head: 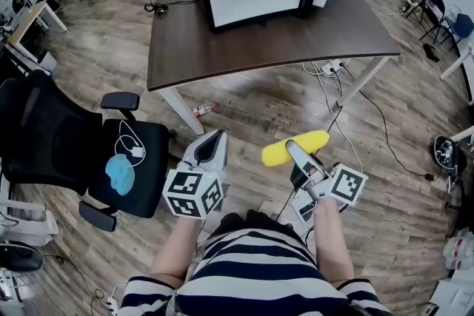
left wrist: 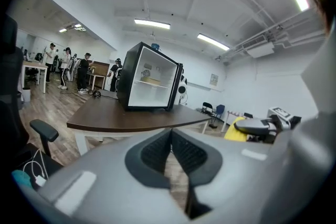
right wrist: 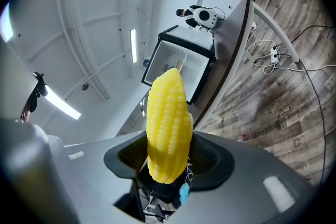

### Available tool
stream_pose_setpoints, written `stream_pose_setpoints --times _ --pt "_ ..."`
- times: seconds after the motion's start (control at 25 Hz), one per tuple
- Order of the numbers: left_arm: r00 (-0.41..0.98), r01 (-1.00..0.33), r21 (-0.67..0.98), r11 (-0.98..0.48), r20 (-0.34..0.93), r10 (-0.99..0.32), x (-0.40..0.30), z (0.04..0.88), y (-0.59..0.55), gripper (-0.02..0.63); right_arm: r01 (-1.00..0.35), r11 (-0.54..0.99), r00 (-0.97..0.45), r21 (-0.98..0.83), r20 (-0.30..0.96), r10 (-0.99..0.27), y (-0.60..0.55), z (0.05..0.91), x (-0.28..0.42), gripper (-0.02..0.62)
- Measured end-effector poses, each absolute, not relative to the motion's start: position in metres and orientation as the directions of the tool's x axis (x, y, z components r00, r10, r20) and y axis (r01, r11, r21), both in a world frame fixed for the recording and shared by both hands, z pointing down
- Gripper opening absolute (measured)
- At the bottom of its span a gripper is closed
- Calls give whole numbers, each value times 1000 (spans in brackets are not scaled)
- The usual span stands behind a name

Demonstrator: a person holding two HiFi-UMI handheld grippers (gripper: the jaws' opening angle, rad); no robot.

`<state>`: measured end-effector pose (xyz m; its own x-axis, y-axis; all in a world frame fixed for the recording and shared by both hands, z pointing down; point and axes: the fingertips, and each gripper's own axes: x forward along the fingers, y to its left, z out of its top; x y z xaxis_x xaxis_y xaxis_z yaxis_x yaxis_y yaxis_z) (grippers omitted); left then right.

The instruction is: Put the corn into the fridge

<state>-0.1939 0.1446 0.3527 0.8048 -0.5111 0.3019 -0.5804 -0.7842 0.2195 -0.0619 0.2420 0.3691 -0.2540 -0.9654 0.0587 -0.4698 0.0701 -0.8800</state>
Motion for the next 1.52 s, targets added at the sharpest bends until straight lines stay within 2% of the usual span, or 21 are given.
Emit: stream_pose_setpoints --times 0.44,0.84,1.52 --pt "761 -639 202 -743 309 -570 -143 349 150 0 -445 104 -319 -889 49 -946 241 367 -12 224" --pt "746 -653 188 -734 329 -579 -133 354 129 0 -421 123 -350 -899 36 -936 207 376 5 224" --pt "759 -639 242 -730 354 -547 -97 377 3 0 -419 75 -382 -905 100 -919 82 385 26 224"
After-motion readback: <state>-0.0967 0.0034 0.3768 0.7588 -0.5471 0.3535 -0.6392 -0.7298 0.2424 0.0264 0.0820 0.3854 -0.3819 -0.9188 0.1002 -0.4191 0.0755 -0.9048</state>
